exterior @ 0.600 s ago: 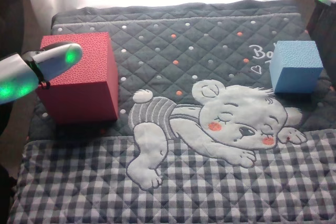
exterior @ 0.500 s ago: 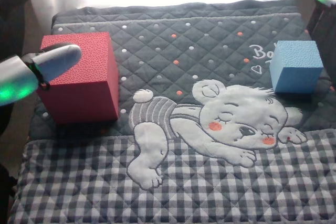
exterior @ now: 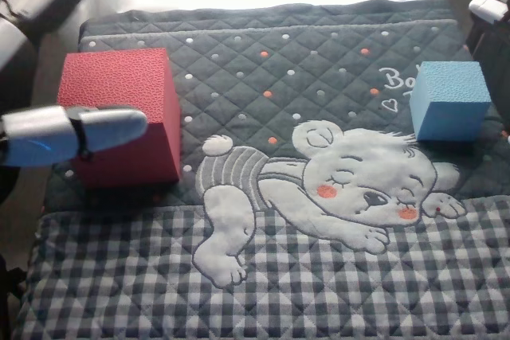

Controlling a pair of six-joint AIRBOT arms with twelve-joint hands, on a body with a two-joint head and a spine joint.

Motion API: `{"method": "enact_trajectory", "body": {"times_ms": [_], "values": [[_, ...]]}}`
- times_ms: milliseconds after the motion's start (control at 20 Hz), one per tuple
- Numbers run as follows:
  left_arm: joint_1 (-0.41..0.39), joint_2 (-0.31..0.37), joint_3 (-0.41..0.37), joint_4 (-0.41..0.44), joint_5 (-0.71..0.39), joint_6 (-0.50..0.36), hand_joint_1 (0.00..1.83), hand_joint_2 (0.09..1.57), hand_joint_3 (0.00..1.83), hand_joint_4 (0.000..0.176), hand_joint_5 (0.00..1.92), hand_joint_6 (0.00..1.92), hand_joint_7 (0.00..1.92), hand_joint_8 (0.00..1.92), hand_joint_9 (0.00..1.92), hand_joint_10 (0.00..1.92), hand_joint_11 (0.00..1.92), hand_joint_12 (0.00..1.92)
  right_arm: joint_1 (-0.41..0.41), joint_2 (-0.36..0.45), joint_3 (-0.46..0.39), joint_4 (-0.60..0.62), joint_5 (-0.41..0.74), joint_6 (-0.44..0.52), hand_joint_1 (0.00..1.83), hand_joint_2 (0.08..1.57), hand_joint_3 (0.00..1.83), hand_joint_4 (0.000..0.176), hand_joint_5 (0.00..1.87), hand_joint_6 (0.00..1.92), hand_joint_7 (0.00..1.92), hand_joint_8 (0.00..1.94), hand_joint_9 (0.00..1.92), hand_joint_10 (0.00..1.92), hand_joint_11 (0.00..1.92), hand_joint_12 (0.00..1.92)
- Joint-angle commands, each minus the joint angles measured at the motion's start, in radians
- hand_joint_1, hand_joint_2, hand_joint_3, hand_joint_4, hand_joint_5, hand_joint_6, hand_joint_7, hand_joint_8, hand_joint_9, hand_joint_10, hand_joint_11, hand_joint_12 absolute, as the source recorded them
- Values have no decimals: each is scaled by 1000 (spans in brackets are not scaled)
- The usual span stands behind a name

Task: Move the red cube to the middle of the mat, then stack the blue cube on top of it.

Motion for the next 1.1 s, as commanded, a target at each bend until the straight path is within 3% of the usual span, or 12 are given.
{"method": "enact_trajectory", "body": {"times_ms": [0, 150, 300, 350, 500, 600, 650, 750, 850, 950, 1000, 1050], "values": [[-21, -11, 13, 2, -49, 2, 598, 895, 0, 14, 0, 0, 0, 0, 0, 0, 0, 0, 13, 2, 6, 6, 106, -3, 575, 1240, 1, 0, 0, 0, 0, 0, 1, 4, 0, 482], [-65, -42, 42, -7, 68, 32, 666, 846, 0, 97, 0, 0, 0, 0, 0, 0, 0, 0, 13, 1, 6, 6, 97, -3, 564, 1239, 0, 0, 0, 0, 0, 0, 0, 0, 0, 462], [-106, -80, 81, -42, 193, 84, 715, 827, 0, 123, 0, 0, 0, 0, 0, 0, 0, 0, 13, -5, 7, 5, 87, -3, 621, 1232, 0, 0, 0, 0, 0, 0, 0, 0, 0, 184], [-111, -89, 93, -49, 223, 84, 799, 833, 0, 88, 0, 0, 0, 0, 0, 0, 0, 0, 12, -7, 7, 5, 86, -3, 673, 1226, 0, 0, 0, 0, 0, 0, 0, 0, 0, 36], [-115, -103, 108, -50, 262, 84, 899, 925, 20, 73, 0, 0, 0, 0, 0, 0, 0, 0, 12, -12, 9, 5, 81, -3, 580, 1234, 3, 0, 0, 0, 0, 0, 0, 0, 17, 9], [-114, -102, 100, -40, 251, 84, 1135, 1009, 0, 91, 232, 29, 179, 43, 150, 76, 0, 680, 10, -12, 9, 5, 80, -1, 581, 1238, 4, 0, 0, 0, 0, 0, 0, 0, 10, 5], [-114, -98, 95, -33, 234, 80, 1214, 1019, 2, 95, 383, 163, 266, 188, 86, 631, 0, 1143, 9, -12, 9, 5, 80, -1, 563, 1239, 4, 0, 0, 0, 0, 0, 13, 6, 38, 19], [-114, -89, 85, -16, 208, 73, 1288, 1030, 1, 66, 299, 758, 57, 941, 2, 1139, 0, 1348, 9, -13, 9, 5, 80, -1, 576, 1235, 1, 0, 0, 0, 0, 0, 10, 5, 14, 20], [-114, -86, 82, -4, 190, 61, 1392, 1080, 14, 102, 119, 1633, 1, 1616, 0, 1697, 0, 1811, 9, -15, 10, 5, 80, -1, 600, 1245, 5, 0, 0, 0, 0, 0, 0, 0, 0, 0], [-114, -83, 78, 13, 161, 42, 1371, 1089, 15, 91, 99, 1909, 0, 1803, 0, 1907, 0, 1917, 8, -21, 12, 5, 80, -1, 599, 1247, 5, 0, 0, 0, 0, 0, 0, 0, 0, 0], [-114, -79, 75, 33, 128, 19, 1390, 1115, 27, 117, 88, 1921, 0, 1783, 0, 1905, 0, 1921, 7, -22, 12, 5, 80, -1, 583, 1250, 5, 0, 0, 0, 0, 0, 0, 0, 4, 3], [-115, -77, 73, 42, 116, 11, 1390, 1115, 27, 117, 88, 1921, 0, 1783, 0, 1905, 0, 1921, 7, -22, 13, 5, 80, -1, 583, 1250, 5, 0, 0, 0, 0, 0, 0, 0, 4, 3]]}}
